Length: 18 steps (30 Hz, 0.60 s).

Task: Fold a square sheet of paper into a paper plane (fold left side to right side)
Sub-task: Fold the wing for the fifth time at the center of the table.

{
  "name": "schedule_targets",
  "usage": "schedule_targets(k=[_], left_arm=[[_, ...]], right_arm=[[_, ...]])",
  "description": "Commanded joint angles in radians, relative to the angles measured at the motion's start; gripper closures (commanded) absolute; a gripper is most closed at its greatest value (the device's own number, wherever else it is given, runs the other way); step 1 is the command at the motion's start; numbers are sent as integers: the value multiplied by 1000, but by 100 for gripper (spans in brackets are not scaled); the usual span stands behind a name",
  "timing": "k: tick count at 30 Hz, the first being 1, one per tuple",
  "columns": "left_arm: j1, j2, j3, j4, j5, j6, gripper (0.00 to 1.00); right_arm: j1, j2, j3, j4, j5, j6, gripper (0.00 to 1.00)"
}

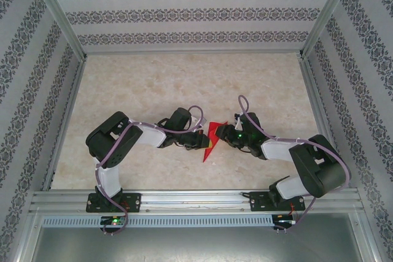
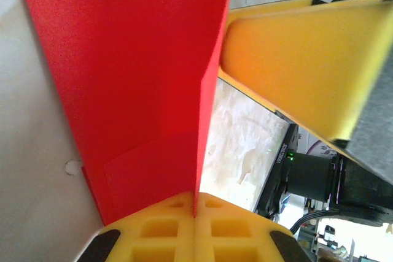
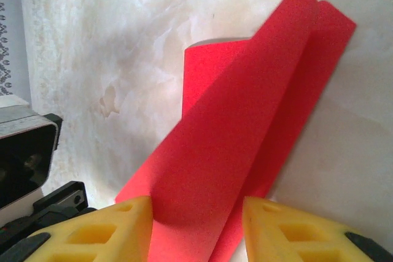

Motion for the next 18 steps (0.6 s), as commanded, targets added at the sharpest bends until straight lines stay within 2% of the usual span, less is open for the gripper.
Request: schedule_targets(k=[1,18], left_arm=[[15,16,-5,58,20,-19,98],[14,28,-11,92,18,-37,96]], right_arm=[[10,13,18,36,15,16,57],[22,56,35,51,16,18,58]])
